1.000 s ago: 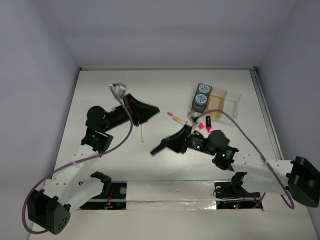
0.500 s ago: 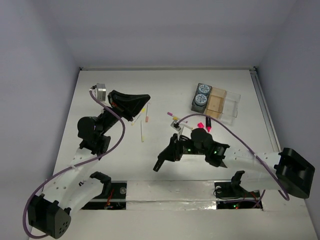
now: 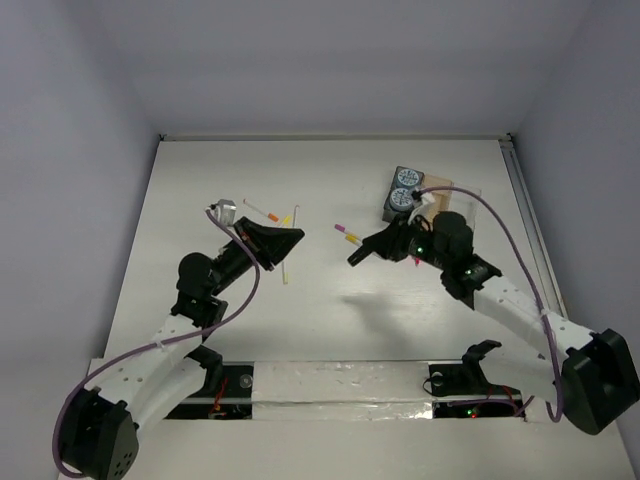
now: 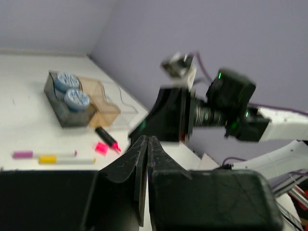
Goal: Sort the stationery into containers
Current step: Place the pen in the storage box.
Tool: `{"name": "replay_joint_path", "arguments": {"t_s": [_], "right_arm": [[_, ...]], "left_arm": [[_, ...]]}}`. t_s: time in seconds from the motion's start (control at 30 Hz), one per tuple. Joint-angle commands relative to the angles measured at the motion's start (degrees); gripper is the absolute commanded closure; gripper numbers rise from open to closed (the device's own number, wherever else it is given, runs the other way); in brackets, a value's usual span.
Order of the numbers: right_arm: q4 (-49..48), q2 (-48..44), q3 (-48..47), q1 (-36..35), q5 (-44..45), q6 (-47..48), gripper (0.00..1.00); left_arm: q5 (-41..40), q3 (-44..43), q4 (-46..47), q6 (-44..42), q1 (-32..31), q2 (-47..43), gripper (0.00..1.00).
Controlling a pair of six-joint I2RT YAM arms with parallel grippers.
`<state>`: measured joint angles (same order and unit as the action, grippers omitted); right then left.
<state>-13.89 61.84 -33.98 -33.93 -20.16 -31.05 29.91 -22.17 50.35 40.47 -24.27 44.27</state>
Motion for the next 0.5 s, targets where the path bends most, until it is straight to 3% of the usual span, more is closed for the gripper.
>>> {"name": "replay_joint_path", "arguments": {"t_s": [0.0, 0.2, 0.33, 0.47], "right_arm": [[5.70, -2.69, -4.60, 9.39, 3.72, 4.41, 1.00], [13.34, -1.12, -10.49, 23.01, 10.48, 8.63, 1.00], [17.05, 2.30, -14.97, 27.16, 19.26, 10.83, 1.00], [17.23, 7.65, -19.01, 29.89, 21.39, 11.53, 1.00]], "left_arm": [[0.85, 3.62, 6.41, 1.72, -1.82, 1.16, 1.00], [-0.64, 6.09, 8.89, -1.44, -8.59, 6.00, 1.00], [-1.00, 5.91, 10.47, -3.29, -10.09, 9.24, 1.00], [0.67, 5.91, 13.46, -3.90, -10.62, 12.59, 1.00]]}}
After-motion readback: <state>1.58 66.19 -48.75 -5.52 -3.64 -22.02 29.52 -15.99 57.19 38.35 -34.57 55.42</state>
